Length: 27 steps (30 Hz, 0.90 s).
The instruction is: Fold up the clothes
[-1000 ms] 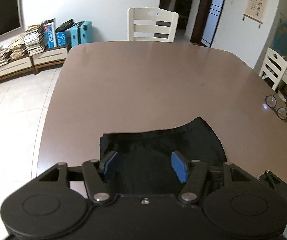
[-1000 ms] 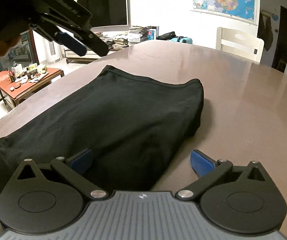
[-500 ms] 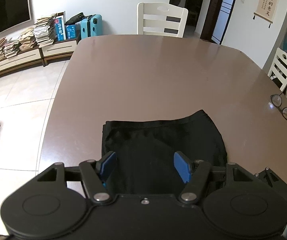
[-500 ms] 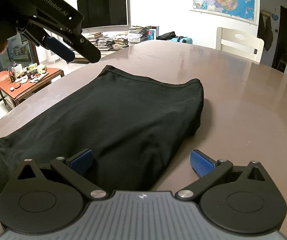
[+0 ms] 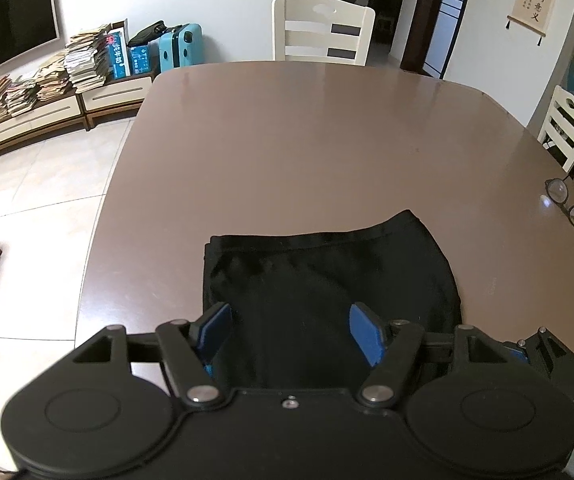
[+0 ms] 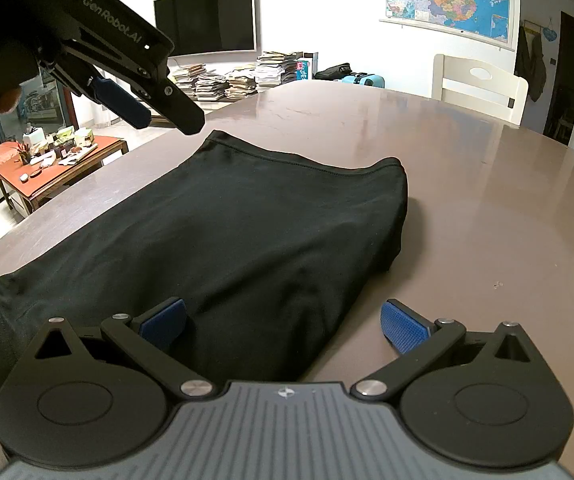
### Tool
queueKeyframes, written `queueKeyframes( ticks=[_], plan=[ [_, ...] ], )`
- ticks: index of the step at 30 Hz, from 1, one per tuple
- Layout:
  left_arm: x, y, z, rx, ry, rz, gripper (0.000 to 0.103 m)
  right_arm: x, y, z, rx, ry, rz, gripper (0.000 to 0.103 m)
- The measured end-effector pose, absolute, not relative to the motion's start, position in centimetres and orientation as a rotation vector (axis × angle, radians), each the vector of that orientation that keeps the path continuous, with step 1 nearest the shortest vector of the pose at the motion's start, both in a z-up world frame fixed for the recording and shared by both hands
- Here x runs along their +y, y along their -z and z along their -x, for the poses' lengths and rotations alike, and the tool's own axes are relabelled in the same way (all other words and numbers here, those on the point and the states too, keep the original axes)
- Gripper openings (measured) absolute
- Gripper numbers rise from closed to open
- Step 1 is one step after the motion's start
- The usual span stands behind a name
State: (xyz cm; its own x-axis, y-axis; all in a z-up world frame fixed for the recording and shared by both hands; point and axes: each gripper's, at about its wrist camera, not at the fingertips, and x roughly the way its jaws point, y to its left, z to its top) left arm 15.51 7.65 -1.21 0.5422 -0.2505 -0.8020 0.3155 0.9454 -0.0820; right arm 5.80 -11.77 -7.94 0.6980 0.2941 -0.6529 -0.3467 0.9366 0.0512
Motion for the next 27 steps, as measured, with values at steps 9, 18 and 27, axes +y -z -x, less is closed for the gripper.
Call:
queueKeyframes(
  ticks=[9, 18, 27],
  plan=[
    [7.48, 1.05, -15.39, 0.931, 0.354, -0.089, 0.068, -11.80, 7.84, -5.67, 0.714, -0.357, 0.078, 0.103],
    [7.49, 1.21, -15.21, 0.931, 0.362, -0.088, 0.069, -11.80, 7.83, -5.67, 0.714, -0.358, 0.078, 0.103],
    [7.57, 0.69, -15.31, 0.916, 0.365, -0.092, 0.071, -11.80, 7.84, -5.67, 0.714, -0.358, 0.078, 0.103]
  ],
)
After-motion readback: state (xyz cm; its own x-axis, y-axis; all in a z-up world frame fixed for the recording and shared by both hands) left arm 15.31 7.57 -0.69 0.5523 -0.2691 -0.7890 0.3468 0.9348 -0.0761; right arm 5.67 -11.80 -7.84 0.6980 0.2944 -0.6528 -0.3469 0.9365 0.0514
